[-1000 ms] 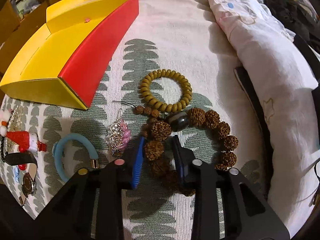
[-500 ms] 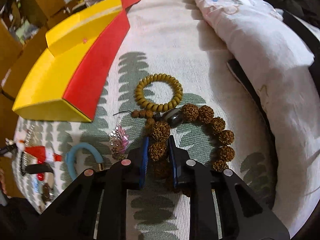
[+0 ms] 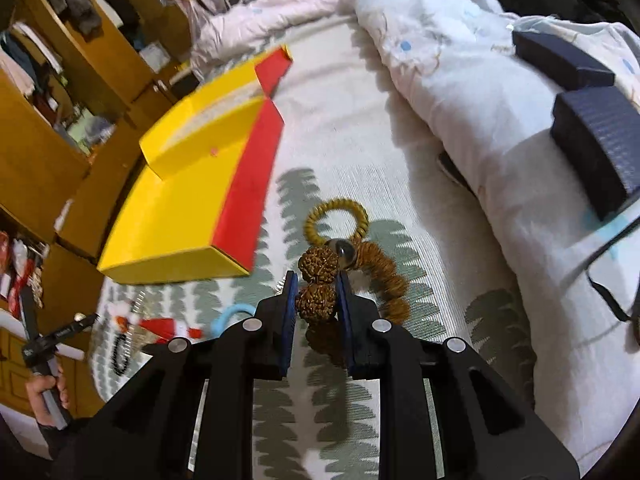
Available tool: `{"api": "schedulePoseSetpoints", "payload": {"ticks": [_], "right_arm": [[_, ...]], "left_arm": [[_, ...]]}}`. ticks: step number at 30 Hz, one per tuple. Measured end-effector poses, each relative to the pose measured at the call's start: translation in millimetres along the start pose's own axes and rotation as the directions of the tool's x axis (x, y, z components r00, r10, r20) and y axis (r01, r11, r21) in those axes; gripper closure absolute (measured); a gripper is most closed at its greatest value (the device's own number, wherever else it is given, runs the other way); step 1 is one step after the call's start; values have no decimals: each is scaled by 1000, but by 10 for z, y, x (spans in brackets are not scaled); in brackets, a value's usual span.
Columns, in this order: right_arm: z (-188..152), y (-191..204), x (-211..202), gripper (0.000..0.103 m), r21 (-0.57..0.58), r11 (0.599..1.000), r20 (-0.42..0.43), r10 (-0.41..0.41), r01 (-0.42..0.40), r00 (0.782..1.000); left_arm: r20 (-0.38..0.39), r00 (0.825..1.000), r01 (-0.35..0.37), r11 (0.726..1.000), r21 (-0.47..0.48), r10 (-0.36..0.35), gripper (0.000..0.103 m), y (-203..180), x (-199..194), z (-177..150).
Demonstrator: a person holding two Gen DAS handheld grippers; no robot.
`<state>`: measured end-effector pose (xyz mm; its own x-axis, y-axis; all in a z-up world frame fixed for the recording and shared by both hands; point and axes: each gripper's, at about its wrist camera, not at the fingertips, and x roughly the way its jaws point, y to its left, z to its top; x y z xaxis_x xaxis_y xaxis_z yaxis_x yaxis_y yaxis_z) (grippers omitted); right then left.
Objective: Organize jewelry
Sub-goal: 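Carry both items into the yellow box and open both tools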
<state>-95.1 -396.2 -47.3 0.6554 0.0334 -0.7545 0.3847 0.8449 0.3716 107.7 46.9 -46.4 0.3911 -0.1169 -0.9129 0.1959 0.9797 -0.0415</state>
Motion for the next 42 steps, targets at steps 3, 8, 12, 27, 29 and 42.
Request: {"api": "schedulePoseSetpoints", "payload": {"ticks": [3,8,12,27,29,42], "right_arm": [[22,32,-136,83,3,1000,31,24,-24,999],[104,120,-381,83,3,998,92,70,-70,993],[226,310,-502,83,-22,994,121,108,-106,987],[1054,1373,65,83,-157,973,39,178,-170,983],[1194,1509,280,83,-170,970,10,176,-171,984],[1753,1704,1410,83,-200,976,-59,71,-82,996]], "left_arm": [[10,1000,13,1000,7,-13,61,-56,-63,21],[42,999,27,999,41,-29,61,-270,-243,49],[64,997,42,997,69,-47,61,-477,-404,160],[28,998,55,985,160,-61,61,-1333,-162,1028],[17,998,62,985,160,-66,61,-1407,-46,1151],[-55,996,79,986,150,-71,61,-1822,795,1761]]}}
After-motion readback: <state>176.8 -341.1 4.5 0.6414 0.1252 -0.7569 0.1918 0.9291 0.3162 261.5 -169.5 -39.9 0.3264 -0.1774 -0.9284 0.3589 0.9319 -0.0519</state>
